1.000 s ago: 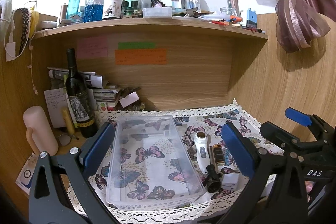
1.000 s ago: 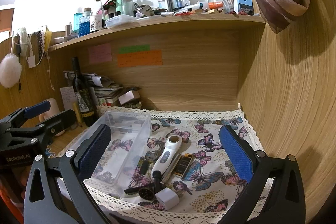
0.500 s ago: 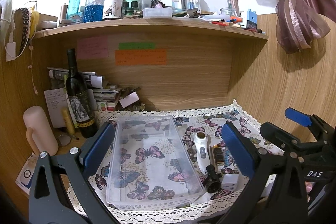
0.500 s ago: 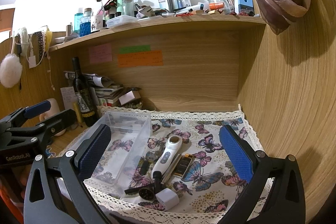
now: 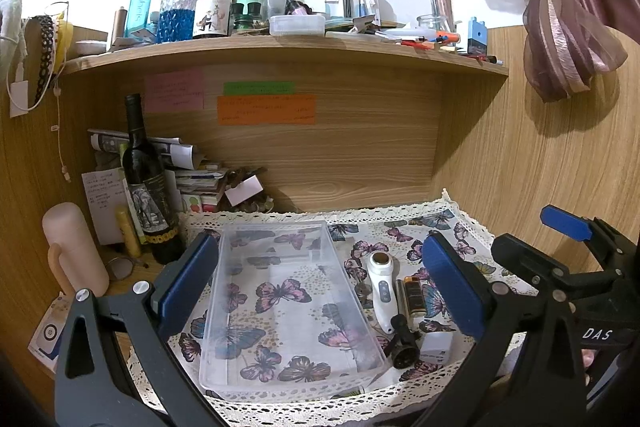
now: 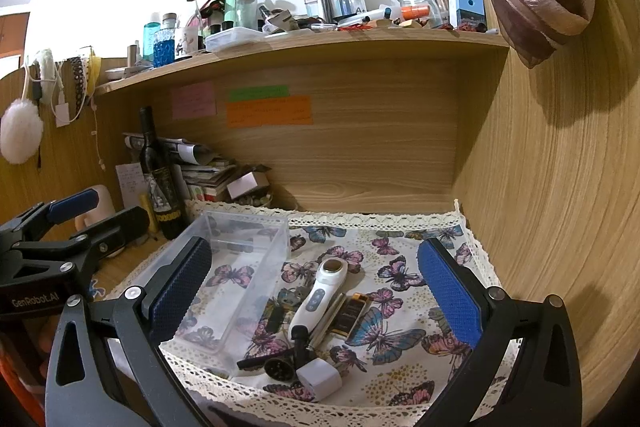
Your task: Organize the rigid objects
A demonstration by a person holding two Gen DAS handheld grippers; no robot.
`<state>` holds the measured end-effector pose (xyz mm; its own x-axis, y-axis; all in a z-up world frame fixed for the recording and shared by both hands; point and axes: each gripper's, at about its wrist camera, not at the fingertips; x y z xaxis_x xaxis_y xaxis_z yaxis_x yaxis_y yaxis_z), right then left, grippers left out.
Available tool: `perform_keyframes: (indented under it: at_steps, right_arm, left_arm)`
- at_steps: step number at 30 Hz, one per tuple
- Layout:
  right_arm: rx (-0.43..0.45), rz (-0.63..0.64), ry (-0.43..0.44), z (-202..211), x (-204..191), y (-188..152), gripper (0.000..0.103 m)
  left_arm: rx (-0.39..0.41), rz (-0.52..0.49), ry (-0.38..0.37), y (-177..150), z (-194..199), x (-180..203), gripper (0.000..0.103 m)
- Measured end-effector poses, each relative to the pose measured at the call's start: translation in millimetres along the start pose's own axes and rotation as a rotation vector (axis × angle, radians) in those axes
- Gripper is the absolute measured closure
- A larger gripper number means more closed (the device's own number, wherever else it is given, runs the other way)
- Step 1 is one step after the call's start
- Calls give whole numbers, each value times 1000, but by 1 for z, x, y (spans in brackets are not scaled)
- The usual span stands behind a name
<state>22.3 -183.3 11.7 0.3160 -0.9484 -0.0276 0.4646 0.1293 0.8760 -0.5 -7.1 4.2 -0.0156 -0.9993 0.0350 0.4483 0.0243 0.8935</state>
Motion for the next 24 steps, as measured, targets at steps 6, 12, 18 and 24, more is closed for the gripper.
perform_keyframes:
  at_steps: [6, 12, 18, 24]
  right_arm:
    - [0, 2, -1, 0, 0, 0, 0]
    - [-2, 4, 1, 0, -1, 0, 0]
    - [-2, 2, 4, -2, 0, 0, 0]
    - [-31, -10, 16, -12, 2, 0, 0]
  left_arm:
    - [-1, 0, -1, 0, 0, 0, 0]
    - [-1, -3, 0, 0, -1, 1, 0]
    - [-3, 0, -3, 0, -2, 2, 0]
    - [-49, 5, -25, -2, -17, -4, 10]
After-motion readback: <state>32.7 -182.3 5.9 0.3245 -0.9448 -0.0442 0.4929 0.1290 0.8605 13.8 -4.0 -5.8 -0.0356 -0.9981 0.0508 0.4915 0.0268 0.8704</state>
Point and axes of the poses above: each gripper's, at about its wrist camera, not at the fingertips, and z roughly against the way its jaws point, x to its right, y to its top, and after that the axes turned 8 degrees about -x, right-handed
